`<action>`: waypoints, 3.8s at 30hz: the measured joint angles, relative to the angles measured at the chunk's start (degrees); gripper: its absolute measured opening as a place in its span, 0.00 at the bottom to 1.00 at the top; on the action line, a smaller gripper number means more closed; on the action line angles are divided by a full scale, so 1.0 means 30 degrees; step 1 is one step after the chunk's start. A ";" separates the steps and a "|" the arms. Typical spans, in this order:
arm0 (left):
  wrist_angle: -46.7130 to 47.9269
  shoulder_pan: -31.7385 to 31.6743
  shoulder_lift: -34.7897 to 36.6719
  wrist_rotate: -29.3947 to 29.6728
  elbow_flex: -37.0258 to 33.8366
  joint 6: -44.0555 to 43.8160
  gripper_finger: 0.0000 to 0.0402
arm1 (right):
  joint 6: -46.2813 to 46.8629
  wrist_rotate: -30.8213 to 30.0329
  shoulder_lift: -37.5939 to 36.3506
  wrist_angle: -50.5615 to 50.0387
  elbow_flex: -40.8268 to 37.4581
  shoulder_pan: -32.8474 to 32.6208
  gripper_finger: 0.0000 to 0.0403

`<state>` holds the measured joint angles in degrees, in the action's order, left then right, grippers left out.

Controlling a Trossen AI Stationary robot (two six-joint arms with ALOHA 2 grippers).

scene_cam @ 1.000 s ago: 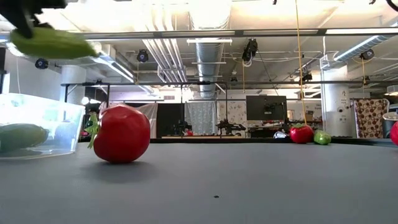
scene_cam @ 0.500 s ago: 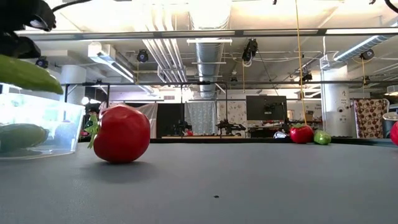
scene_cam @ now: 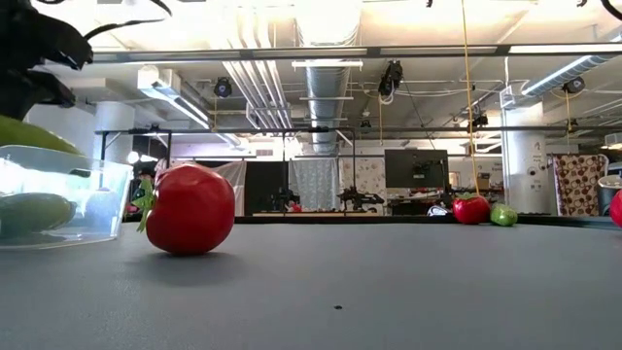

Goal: Sort produce into baskets
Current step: Put the left cucumber into the transparent bin, then put the cucumber into the transparent bin

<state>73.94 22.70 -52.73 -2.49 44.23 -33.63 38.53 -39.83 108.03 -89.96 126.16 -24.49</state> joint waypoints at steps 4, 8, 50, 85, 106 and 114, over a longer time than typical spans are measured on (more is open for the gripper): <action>0.0005 -0.0007 -0.0700 -0.0040 -0.0001 0.0037 0.48 | -0.0729 -0.0007 0.0000 -0.0013 0.0914 0.0000 0.58; 0.0003 -0.0007 -0.1798 -0.0040 -0.0001 0.0348 0.47 | -0.1000 0.0243 0.0000 -0.0005 0.2631 0.0000 0.58; 0.0549 -0.0408 -0.5555 1.8427 1.0190 0.4103 0.65 | 0.1743 -0.2213 -0.1519 -0.0020 -0.1637 0.6318 0.58; -1.7367 -0.7779 -0.0981 1.6621 0.2462 1.2238 0.64 | -0.2854 0.9352 -0.1865 0.3799 -1.5733 2.5881 0.80; -1.9368 -0.8823 -0.2288 1.5638 0.2462 1.1898 0.64 | -0.2348 0.9938 -0.1880 0.8745 -1.8737 2.7926 0.56; -1.9443 -0.8914 -0.2288 1.5638 0.2462 1.1956 0.64 | -0.0952 1.0430 -0.1880 0.8759 -1.8780 2.7933 0.48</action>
<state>15.62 -4.04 -59.59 44.42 51.62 2.24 35.67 -8.54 102.39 -63.68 69.82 59.31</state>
